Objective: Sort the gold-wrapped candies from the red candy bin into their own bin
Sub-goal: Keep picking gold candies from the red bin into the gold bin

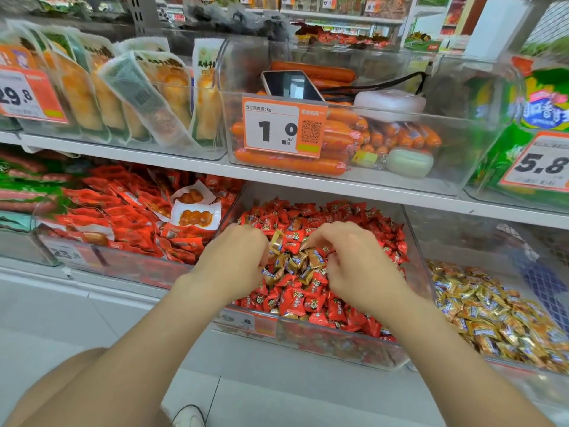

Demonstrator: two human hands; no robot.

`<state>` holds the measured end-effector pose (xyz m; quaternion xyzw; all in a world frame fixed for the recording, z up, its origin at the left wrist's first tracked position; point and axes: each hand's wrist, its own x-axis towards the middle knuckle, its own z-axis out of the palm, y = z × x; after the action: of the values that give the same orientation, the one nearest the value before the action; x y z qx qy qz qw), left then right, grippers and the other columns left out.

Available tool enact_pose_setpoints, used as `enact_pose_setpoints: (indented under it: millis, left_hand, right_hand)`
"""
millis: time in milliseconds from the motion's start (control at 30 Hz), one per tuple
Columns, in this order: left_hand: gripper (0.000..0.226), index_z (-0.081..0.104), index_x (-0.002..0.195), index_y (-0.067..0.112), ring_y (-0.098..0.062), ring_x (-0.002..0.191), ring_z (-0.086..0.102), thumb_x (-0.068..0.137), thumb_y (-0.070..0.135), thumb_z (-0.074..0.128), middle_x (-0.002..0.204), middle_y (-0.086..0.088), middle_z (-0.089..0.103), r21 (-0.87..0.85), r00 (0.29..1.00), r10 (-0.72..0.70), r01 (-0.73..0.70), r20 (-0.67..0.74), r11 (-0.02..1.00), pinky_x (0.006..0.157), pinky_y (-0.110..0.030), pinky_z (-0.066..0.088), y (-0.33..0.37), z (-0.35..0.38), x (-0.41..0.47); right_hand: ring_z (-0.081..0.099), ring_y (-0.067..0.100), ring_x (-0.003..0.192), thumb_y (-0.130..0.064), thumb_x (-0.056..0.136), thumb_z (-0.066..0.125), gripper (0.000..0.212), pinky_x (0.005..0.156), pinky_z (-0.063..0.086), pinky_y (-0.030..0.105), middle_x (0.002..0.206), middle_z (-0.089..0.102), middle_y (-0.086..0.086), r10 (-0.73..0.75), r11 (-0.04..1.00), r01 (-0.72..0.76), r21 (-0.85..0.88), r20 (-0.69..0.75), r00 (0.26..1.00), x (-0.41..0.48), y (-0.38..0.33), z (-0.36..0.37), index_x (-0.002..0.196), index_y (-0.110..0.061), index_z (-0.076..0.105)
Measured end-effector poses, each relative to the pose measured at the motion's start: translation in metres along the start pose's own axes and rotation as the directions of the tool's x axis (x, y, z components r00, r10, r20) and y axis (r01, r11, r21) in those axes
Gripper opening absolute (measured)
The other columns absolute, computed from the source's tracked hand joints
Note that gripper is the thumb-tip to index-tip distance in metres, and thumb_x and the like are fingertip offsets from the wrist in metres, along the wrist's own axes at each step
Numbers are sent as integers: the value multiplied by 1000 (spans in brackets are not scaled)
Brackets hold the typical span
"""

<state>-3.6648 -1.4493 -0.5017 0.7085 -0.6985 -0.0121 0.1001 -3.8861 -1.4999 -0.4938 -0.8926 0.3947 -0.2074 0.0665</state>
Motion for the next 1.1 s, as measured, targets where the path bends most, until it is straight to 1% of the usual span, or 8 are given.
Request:
enact_pose_setpoints:
  millis: [133,333,600,700,833,900,1000,1100]
  left_hand:
    - [46,60,127,16,-26,120,47,83,15,73,124,-5,50,-72,998,62,-63,-11,995,97,-36,47,5,4,14]
    - [114,24,159,12,-25,141,37,68,31,92,150,-4,27,-99,948,108,-82,299,992,109,-38,48,1,9,33]
    - [78,57,120,22,-18,103,48,57,41,99,111,4,55,-101,976,147,-132,163,986,86,-38,50,-5,9,45]
    - [57,59,109,27,-16,91,51,65,30,96,94,7,55,-161,979,149,-126,140,979,78,-39,52,-8,9,45]
    - [48,67,122,24,-13,97,54,79,27,88,103,10,63,-186,982,173,-158,69,970,90,-34,51,-11,14,42]
    - [51,68,123,25,-12,100,53,79,39,89,108,13,65,-201,983,172,-157,62,967,96,-36,50,-10,14,40]
    - [34,72,114,25,-14,99,59,82,27,83,100,11,69,-224,985,169,-158,30,962,93,-41,54,-7,13,38]
    - [28,74,112,28,-11,97,59,85,18,76,95,12,68,-268,991,131,-119,26,956,89,-38,56,-8,12,35]
  right_hand:
    - [50,8,121,-12,84,70,49,105,43,25,126,55,-11,-100,990,89,112,93,991,4,-7,9,129,-28,58]
    - [48,17,108,-44,72,80,58,95,46,40,117,53,-7,-81,984,116,-139,232,969,21,5,15,120,-26,56]
    - [52,21,111,-58,67,91,78,90,52,42,116,65,-5,-136,970,190,-155,302,943,36,2,24,129,-27,55]
    - [60,23,107,-47,80,86,54,87,53,43,106,71,-3,-122,978,163,-132,277,953,39,3,27,124,-29,61]
    - [71,17,95,-33,90,79,18,87,56,38,95,77,-9,-100,994,106,-22,194,976,38,6,26,107,-31,75]
    - [70,7,83,-30,90,77,10,85,56,34,87,75,-13,-59,995,46,93,138,989,34,8,22,100,-33,76]
    - [61,1,64,-33,92,77,3,83,50,32,79,72,-15,28,976,-39,216,53,998,28,11,15,93,-35,75]
    - [67,14,69,-38,89,79,4,77,58,43,77,74,-5,165,920,-153,360,-1,986,24,17,11,90,-39,75]
